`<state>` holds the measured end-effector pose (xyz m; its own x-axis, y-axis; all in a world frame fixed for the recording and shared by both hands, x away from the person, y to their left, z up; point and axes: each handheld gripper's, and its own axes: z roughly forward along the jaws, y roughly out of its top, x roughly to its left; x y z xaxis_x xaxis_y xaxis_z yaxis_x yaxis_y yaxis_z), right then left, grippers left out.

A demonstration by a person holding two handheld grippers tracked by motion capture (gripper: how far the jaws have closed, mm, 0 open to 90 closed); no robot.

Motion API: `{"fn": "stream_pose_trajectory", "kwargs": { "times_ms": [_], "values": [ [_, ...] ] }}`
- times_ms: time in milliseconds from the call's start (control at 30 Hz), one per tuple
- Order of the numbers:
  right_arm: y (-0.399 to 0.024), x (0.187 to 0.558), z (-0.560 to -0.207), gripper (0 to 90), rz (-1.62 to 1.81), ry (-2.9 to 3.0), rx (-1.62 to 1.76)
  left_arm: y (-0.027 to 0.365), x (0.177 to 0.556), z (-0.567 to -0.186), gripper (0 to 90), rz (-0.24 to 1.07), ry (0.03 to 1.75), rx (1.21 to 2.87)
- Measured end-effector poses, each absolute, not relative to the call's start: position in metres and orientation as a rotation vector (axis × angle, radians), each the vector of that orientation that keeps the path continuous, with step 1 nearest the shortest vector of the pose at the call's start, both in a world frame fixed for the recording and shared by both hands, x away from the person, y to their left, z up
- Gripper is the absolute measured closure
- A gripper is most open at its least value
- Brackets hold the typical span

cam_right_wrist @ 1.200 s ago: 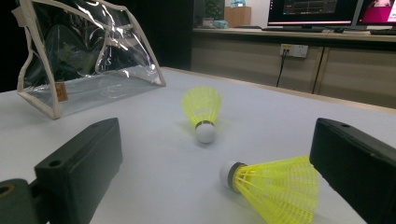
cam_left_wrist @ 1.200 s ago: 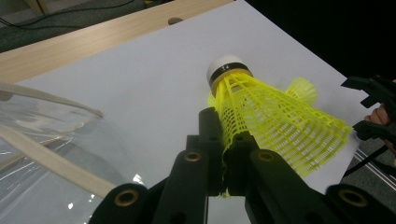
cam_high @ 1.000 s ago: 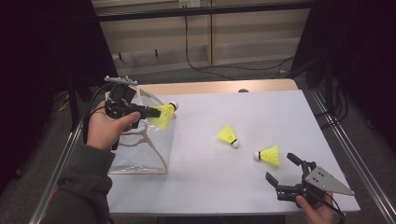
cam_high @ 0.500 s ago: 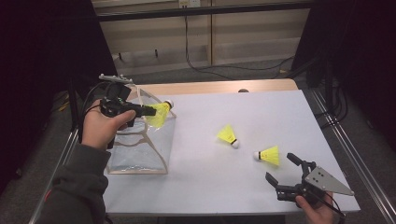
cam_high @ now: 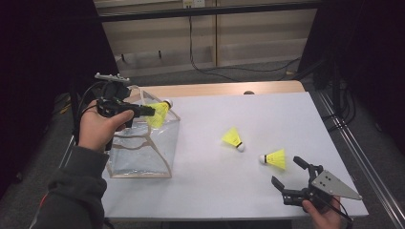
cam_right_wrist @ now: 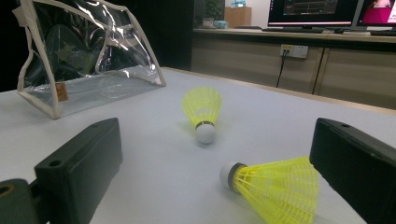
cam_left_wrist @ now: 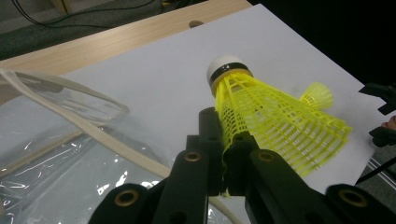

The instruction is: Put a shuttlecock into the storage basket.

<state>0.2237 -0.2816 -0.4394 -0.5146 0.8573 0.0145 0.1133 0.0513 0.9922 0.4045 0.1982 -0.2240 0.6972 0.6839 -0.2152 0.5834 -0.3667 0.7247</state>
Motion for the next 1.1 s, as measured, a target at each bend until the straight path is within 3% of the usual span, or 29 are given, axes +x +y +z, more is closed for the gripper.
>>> {"fn": "stream_pose_trajectory", "kwargs": {
  "times_ms": [1100],
  "values": [
    [-0.281,0.224,-0.439,2.3,1.522,1.711,0.980,0.227,0.409,-0.221,88.6,0.187,1.041,2.050]
  ]
}}
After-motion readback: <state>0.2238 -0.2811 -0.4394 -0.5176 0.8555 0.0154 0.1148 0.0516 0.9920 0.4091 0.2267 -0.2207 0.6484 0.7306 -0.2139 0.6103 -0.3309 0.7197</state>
